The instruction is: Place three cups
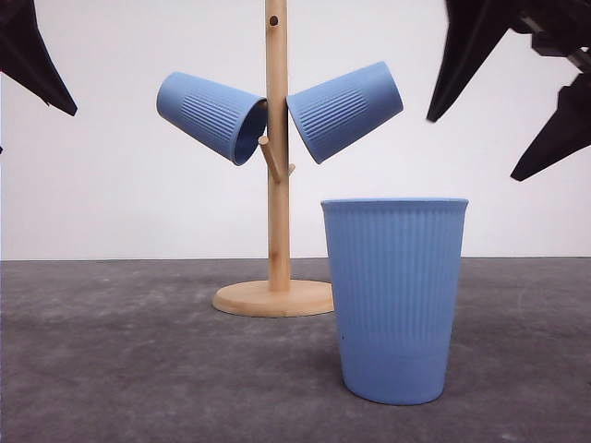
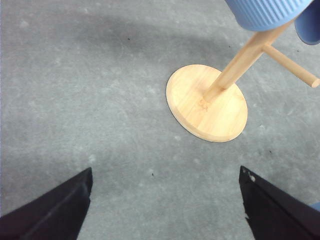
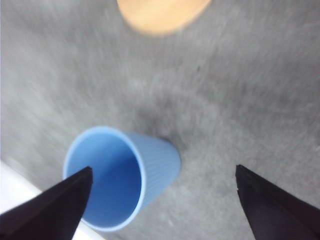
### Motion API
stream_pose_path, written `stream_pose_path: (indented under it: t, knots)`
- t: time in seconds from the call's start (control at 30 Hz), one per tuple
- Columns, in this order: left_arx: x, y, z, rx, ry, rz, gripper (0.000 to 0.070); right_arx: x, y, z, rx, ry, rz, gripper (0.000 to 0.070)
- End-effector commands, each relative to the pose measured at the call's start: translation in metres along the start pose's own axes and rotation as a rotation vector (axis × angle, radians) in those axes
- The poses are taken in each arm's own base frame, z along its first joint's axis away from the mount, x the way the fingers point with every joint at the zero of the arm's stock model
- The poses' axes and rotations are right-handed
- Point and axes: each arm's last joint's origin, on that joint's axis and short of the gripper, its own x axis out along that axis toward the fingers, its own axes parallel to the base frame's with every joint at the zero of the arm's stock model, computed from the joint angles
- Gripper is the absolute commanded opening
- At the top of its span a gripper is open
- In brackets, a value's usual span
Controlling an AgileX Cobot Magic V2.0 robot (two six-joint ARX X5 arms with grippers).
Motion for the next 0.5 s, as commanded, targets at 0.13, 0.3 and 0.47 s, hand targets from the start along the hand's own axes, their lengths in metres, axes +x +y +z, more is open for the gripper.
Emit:
stream_pose_path:
  t: [0.13, 0.3, 0.47]
  knots:
    - [0.0, -0.001, 0.003, 0.004, -0.008, -0.001, 0.0544, 0.014, 0.019, -0.004, -0.047, 0.029, -0.085, 0.0509]
    - [0.0, -0.001, 0.003, 0.004, -0.008, -0.002, 0.0544, 0.033, 0.022, -0.005, -0.063, 0.094, -0.118, 0.0496]
    - [0.0, -0.001, 0.003, 0.004, -0.008, -0.001, 0.0544, 0.057, 0.022, -0.005, -0.067, 0.175, -0.134, 0.0435]
